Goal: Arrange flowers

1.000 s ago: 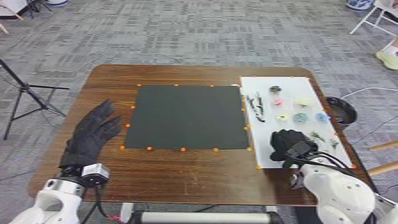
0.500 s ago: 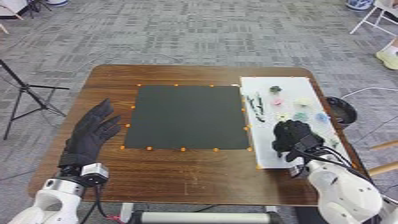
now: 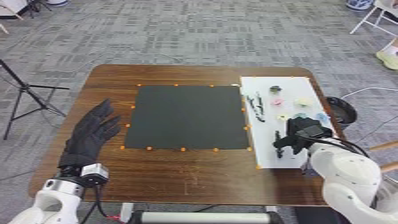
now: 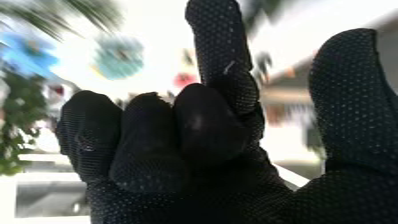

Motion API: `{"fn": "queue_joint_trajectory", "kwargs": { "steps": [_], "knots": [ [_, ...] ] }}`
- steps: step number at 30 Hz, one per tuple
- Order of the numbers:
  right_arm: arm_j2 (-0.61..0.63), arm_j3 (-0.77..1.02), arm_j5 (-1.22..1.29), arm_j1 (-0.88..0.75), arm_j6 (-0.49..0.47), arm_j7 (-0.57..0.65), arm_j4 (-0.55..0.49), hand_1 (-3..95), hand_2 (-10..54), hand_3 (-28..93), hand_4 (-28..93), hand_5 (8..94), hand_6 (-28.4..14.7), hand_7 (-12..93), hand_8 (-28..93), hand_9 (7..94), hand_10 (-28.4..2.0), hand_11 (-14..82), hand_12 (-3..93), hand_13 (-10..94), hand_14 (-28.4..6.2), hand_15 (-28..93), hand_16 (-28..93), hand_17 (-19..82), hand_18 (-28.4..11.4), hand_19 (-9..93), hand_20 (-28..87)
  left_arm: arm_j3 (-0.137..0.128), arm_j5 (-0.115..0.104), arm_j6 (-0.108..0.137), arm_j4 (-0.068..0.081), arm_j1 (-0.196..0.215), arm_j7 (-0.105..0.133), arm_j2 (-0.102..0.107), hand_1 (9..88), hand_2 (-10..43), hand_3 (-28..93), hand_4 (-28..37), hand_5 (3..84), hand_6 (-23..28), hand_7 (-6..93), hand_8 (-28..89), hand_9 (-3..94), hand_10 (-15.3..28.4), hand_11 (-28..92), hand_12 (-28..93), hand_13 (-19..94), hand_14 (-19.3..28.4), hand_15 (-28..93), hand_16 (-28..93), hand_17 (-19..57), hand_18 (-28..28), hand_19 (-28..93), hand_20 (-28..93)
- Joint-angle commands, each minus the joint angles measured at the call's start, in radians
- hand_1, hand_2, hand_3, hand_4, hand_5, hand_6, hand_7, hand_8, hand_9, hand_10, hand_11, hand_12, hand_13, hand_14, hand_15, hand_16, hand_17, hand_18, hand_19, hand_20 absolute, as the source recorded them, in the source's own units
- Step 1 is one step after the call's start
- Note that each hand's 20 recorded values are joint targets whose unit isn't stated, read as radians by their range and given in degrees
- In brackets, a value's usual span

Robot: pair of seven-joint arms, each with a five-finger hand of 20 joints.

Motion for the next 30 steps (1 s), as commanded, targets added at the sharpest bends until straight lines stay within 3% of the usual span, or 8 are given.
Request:
{"fn": "queue_joint_trajectory", "kwargs": {
  "steps": [1,9,13,21,25,30],
  "knots": [
    [-0.002,-0.007,-0.003,-0.014,-0.042,-0.047,0.002,26.2,-9.5,56,-28,79.9,-0.1,38,-11,81.0,-10.4,64.3,49.5,76,-10.7,81,37,51,-20.1,93,69,-0.003,0.000,-0.002,-0.005,0.013,0.003,-0.002,28.6,-5.3,65,-25.7,22.1,1.8,17.7,-9,16.3,9.7,15,18,15,12.8,25,6,-10.3,19.2,38,12],
    [-0.028,-0.091,-0.022,0.050,-0.035,-0.045,0.055,25.3,-9.5,58,-28,79.2,-0.3,37,-11,80.2,-10.5,63.8,49.4,76,-10.9,81,37,50,-20.1,93,68,0.001,0.000,-0.007,-0.004,0.010,0.000,0.001,28.6,-5.2,65,-25.7,22.1,1.8,17.6,-9,16.3,9.7,15,18,15,12.8,25,6,-10.3,19.2,38,12],
    [-0.045,-0.144,-0.035,0.092,-0.037,-0.050,0.099,21.7,-9.5,69,-28,78.5,-0.3,37,-12,79.8,-10.3,63.5,49.2,75,-10.8,80,37,49,-20.0,93,67,0.004,0.001,-0.012,-0.001,0.003,-0.004,0.001,28.5,-5.2,65,-25.7,22.1,1.8,17.6,-9,16.3,9.7,15,18,15,12.8,25,6,-10.3,19.2,38,12],
    [-0.085,-0.216,-0.088,0.099,0.031,-0.025,0.160,35.8,-9.5,73,-28,73.8,-0.7,25,-12,78.5,-9.8,63.6,50.0,74,-10.2,80,37,48,-19.4,93,67,0.003,0.000,-0.010,-0.003,0.005,-0.007,-0.003,28.5,-5.0,65,-25.7,22.2,1.8,17.5,-9,16.3,9.7,15,19,15,12.8,25,6,-10.4,19.2,38,12],
    [-0.086,-0.217,-0.098,0.081,0.058,-0.042,0.164,47.6,-9.5,66,-28,75.4,-0.4,26,2,79.7,-8.8,65.6,49.2,76,-9.3,81,37,49,-19.0,93,67,0.000,0.000,-0.005,-0.006,0.011,-0.006,-0.006,28.4,-5.0,65,-25.6,22.2,1.8,17.5,-9,16.4,9.6,15,19,15,12.8,25,6,-10.5,19.2,38,12],
    [-0.087,-0.179,-0.047,0.065,0.002,-0.041,0.126,54.6,-9.5,70,-28,81.5,1.0,31,5,83.3,-8.2,66.3,49.6,79,-8.6,81,38,52,-19.1,93,69,-0.006,0.003,-0.004,-0.009,0.016,-0.006,-0.007,28.4,-5.0,65,-25.6,22.2,1.8,17.4,-8,16.4,9.7,15,19,15,12.8,25,6,-10.5,19.1,37,12]
  ]
}}
